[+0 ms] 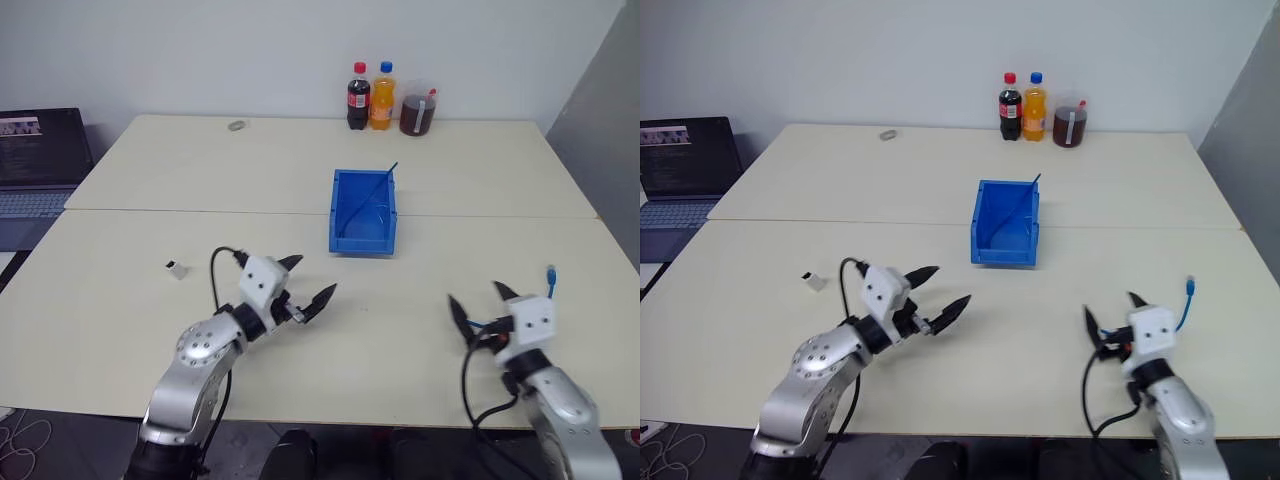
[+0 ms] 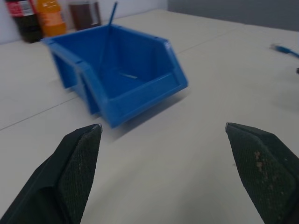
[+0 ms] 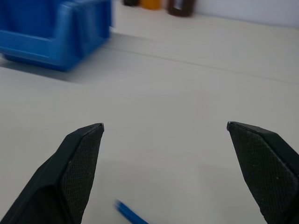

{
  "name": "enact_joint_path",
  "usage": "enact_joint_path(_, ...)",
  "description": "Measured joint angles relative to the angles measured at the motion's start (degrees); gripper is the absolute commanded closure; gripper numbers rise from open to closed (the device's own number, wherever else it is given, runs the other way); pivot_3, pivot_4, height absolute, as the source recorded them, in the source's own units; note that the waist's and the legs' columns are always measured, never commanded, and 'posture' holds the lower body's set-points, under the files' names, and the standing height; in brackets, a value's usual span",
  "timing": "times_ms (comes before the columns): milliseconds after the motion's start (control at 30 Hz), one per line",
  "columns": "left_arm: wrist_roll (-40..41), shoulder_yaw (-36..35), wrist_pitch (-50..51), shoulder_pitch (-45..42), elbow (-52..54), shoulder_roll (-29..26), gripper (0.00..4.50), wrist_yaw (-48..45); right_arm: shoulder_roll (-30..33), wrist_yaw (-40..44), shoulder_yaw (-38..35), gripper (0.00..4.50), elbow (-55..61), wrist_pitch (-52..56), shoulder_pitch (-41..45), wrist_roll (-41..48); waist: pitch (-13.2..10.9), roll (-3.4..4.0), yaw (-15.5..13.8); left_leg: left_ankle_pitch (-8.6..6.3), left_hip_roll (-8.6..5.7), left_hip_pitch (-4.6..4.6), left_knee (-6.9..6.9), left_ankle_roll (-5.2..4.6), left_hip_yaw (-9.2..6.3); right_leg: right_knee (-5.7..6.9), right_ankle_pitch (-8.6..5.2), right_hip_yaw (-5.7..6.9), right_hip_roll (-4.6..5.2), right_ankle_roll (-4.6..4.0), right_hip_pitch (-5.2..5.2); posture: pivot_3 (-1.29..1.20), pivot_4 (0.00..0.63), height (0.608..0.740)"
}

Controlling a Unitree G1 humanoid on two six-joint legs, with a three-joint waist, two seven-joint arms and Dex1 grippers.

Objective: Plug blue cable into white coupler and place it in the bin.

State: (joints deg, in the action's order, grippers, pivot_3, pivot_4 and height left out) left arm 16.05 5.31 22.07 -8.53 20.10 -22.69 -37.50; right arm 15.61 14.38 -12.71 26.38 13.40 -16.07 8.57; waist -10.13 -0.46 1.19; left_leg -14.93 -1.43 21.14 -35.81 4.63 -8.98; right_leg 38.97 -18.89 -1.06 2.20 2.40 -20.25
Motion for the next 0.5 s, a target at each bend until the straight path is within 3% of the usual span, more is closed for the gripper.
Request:
enact_joint_path(200,4.1,3.9,6.5,-8.1,0.0,-1.2,0.04,-6.3,4.8,-4.2,-7.0,0.00,0.2,13.9,5.2,-0.3,0.0,0.04,0.7,0.00,0.01,-0.10,-0.02,-0.01,0.11,0.03,-0.03,-0.07,-0.06,0.06,0.03,0.00,0.150,0.740)
enact_joint_path(500,4.3,6.0,7.9,-10.1,-0.1,-2.4,0.04,-9.5,8.6,-3.9,-9.4,0.00,-10.3,30.1,17.3,4.2,0.0,0.02,0.5,-0.01,0.01,-0.04,-0.02,-0.04,0.15,0.02,0.02,-0.09,-0.06,-0.04,0.03,0.00,0.150,0.740)
